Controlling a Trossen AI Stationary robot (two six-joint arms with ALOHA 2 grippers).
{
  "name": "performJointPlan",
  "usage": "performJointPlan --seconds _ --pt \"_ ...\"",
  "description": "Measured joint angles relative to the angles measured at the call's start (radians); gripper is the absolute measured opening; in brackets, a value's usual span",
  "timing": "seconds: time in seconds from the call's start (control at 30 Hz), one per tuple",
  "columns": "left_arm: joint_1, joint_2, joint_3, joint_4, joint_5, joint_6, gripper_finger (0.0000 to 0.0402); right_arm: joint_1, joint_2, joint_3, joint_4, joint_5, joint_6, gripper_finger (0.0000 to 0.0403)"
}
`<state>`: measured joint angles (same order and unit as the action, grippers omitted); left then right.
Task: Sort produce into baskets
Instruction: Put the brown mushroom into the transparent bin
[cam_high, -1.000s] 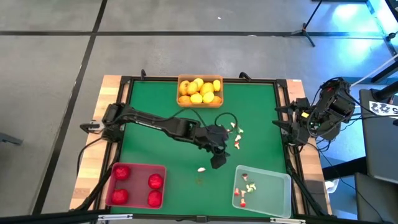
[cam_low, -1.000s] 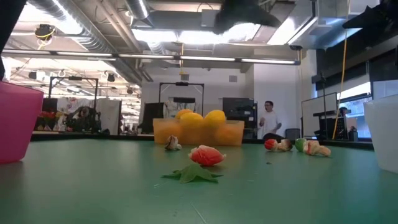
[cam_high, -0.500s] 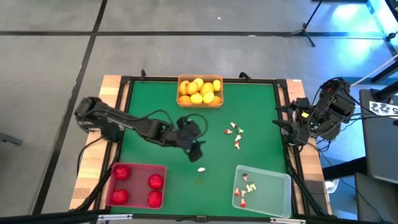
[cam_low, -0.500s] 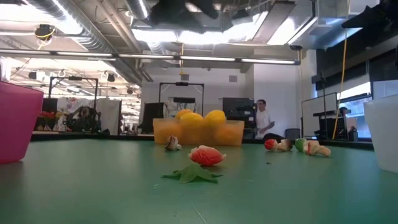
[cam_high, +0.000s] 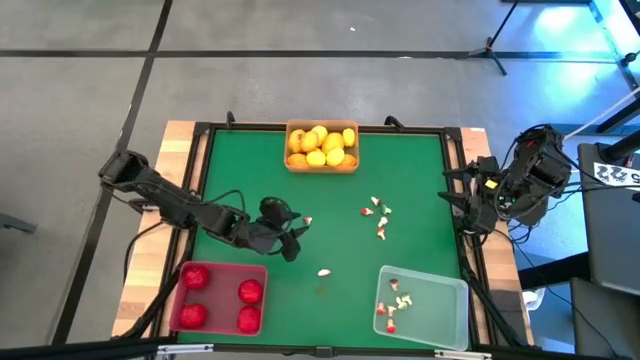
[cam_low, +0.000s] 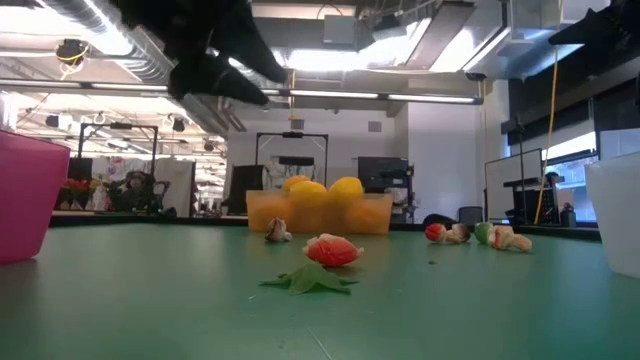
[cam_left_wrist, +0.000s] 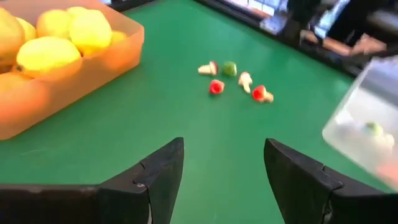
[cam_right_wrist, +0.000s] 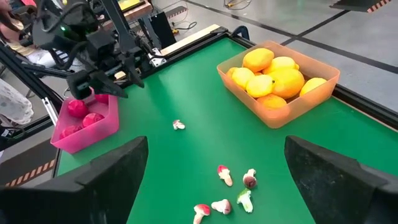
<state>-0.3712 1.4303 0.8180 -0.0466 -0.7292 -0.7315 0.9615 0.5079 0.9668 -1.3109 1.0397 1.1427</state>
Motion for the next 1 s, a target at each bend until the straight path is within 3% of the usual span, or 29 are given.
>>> performJointPlan --seconds 0.3,0.57,0.9,1.0 --pt "0.032 0.035 -0.167 0.361 -0.071 0.07 0.0217 0.0 0.0 0.0 0.001 0.0 0.003 0.0374" --pt "0.109 0.152 -0.178 0.457 -0.069 0.092 0.0217 0.0 0.0 0.0 0.0 0.0 0.004 0.0374" --pt "0.093 0.346 -0.177 0.56 -0.067 -0.082 0.0217 0.0 0.0 0.0 0.0 -0.004 0.004 0.0374" --pt "0.078 0.405 -0.177 0.596 -0.109 -0.116 0.0217 0.0 0.0 0.0 0.0 -0.006 0.004 0.0374"
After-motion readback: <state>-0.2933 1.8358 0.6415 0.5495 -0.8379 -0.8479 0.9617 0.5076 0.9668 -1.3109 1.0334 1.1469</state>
